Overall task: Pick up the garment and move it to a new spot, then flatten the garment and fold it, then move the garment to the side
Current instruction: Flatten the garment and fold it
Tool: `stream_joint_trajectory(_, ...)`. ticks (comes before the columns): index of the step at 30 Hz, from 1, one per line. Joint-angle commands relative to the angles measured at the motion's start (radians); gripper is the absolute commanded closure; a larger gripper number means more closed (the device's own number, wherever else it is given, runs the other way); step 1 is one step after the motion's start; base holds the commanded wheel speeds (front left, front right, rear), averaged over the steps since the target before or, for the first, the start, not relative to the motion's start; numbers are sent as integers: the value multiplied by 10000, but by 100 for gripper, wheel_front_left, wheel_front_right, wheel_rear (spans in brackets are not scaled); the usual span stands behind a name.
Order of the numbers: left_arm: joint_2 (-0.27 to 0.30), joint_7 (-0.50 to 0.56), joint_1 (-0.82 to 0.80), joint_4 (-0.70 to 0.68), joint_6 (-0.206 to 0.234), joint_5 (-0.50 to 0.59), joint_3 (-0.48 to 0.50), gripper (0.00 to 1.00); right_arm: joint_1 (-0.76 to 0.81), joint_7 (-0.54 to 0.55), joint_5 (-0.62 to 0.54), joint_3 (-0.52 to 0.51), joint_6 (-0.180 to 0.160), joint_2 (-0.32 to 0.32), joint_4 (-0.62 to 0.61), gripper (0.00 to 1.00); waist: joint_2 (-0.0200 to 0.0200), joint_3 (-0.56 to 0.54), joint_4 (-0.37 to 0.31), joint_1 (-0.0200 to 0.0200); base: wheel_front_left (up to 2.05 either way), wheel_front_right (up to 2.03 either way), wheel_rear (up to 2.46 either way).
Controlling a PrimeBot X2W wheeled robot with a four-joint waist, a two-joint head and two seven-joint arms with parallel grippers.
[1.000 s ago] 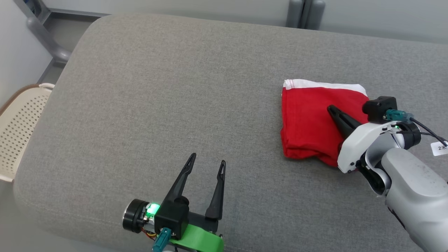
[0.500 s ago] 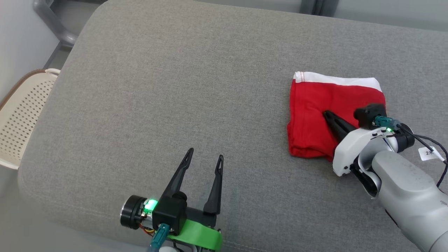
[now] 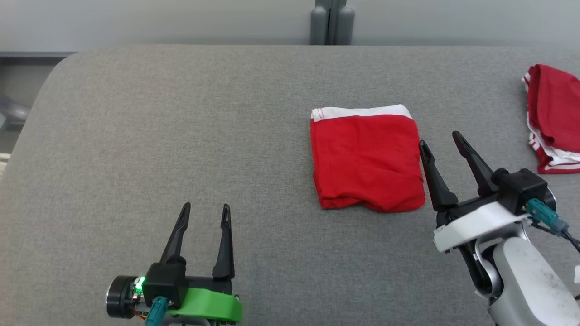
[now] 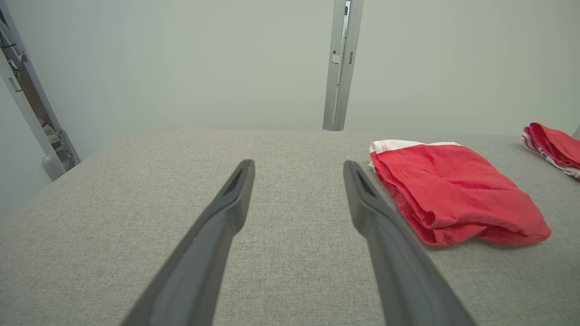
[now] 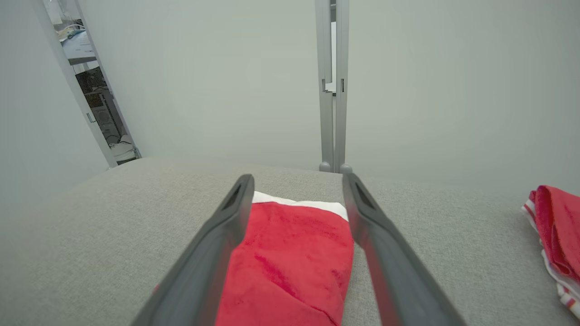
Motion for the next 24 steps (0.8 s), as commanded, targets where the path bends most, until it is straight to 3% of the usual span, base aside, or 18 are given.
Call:
stream_joint_trajectory(1, 27, -26, 278, -37, -53, -25, 200, 0, 360, -20, -213, -278, -13, 258, -374, 0, 0, -662, -691, 0, 0, 0, 0)
stream_joint_trajectory(8, 26, -26, 1051, -256, -319, 115, 930, 0, 2252, -21, -1082, -1368, -13, 1251, -1537, 0, 0, -1363, -1039, 0, 0, 0, 0)
stream_joint_trajectory(24, 24, -24, 2422, -324, -843, 474, 1649, 0, 3844, -22, -1273, -1150, -14, 1601, -1063, 0, 0, -2320, -1208, 0, 0, 0, 0)
